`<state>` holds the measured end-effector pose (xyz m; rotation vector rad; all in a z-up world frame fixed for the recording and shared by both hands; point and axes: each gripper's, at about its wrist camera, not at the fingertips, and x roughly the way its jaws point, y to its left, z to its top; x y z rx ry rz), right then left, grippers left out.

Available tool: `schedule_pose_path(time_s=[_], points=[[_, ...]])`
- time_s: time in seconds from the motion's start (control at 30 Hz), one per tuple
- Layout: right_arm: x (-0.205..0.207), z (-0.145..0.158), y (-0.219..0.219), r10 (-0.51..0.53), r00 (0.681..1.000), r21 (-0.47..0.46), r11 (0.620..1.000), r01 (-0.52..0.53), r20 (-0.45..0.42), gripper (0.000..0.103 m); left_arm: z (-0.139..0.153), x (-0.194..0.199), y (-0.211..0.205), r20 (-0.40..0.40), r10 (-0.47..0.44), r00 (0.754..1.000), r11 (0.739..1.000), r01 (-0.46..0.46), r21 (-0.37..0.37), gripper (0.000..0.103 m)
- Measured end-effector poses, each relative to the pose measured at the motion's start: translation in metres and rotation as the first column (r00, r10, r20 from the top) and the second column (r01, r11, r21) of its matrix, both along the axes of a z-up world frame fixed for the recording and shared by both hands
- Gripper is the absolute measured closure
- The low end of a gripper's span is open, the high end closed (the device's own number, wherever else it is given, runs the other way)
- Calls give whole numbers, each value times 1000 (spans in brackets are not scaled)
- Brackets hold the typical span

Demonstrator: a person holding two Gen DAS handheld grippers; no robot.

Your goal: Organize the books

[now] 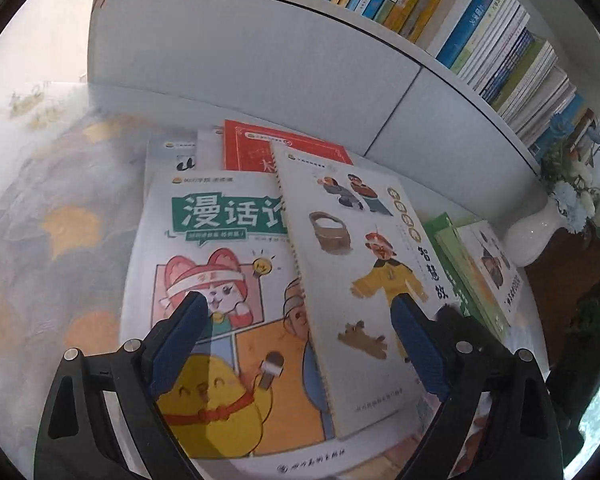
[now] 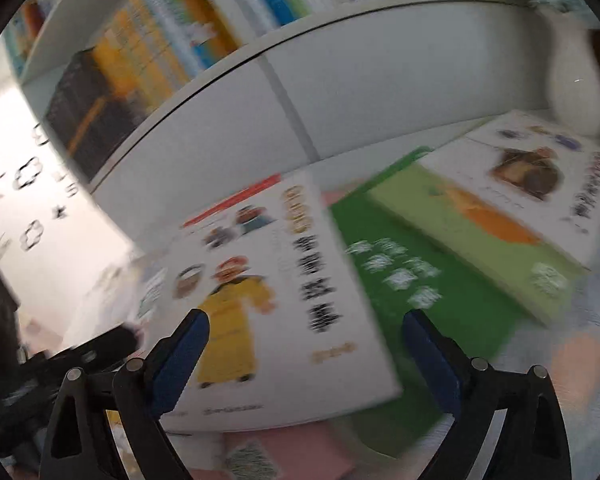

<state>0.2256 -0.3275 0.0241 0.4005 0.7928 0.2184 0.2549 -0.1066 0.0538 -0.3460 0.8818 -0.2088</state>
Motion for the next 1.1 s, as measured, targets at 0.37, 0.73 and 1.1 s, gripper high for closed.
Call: schedule_pose_path(time_s=[0.37, 0.73, 1.1], points=[[-22, 1, 50, 186, 982, -202, 963, -178, 18, 17, 3, -2, -19, -45, -90, 995, 993, 93, 71, 11], [-92, 7, 67, 196, 976, -167, 963, -210, -93, 20, 4, -76, 13, -190, -263, 946, 946, 291, 140, 11], [-224, 5, 123, 346, 898, -95, 919, -383, -273, 19, -13, -205, 100, -379, -252, 891, 951, 300, 73, 11]])
